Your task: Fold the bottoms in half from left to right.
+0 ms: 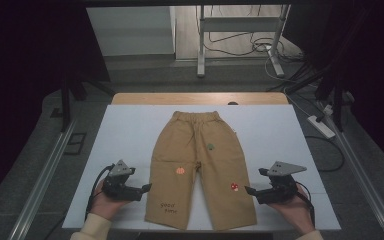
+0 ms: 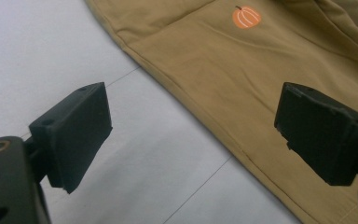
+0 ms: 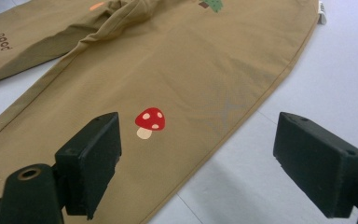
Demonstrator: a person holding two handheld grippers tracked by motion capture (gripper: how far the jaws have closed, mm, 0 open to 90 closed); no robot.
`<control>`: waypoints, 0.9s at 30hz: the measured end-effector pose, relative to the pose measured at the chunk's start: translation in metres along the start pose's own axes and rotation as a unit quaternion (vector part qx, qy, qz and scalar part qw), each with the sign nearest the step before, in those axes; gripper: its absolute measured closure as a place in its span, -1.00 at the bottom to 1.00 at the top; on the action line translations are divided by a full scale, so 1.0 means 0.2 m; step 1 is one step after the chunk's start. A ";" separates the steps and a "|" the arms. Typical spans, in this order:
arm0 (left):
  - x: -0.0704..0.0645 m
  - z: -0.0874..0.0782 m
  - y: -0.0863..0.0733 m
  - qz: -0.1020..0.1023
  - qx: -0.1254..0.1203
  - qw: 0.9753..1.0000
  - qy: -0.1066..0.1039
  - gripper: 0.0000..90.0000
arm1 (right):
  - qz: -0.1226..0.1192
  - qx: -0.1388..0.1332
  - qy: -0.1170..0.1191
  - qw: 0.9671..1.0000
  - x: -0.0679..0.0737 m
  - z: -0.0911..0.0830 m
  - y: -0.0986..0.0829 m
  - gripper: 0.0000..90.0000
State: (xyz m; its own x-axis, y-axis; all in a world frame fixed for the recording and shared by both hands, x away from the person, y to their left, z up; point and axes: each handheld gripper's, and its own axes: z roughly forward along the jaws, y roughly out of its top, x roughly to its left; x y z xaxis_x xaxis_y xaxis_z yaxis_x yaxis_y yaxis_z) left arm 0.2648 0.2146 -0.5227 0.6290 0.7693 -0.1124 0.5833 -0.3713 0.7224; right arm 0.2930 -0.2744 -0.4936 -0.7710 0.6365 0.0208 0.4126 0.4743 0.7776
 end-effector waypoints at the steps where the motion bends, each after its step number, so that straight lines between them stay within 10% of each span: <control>1: 0.00 0.00 0.00 0.000 0.000 1.000 0.000 -0.76 | 0.000 0.000 0.000 1.000 0.00 0.00 0.00 -0.66; 27: 0.00 0.03 0.03 0.020 0.005 1.000 -0.018 -0.73 | 0.000 0.008 -0.008 1.000 0.06 0.04 0.02 -0.66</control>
State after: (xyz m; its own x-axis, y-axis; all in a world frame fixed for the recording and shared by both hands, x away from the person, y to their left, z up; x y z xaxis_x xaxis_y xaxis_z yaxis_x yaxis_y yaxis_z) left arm 0.2715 0.2087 -0.5220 0.6703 0.7343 -0.1072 0.5613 -0.4071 0.7206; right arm 0.2897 -0.2604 -0.4945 -0.7633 0.6459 0.0100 0.4194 0.4839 0.7681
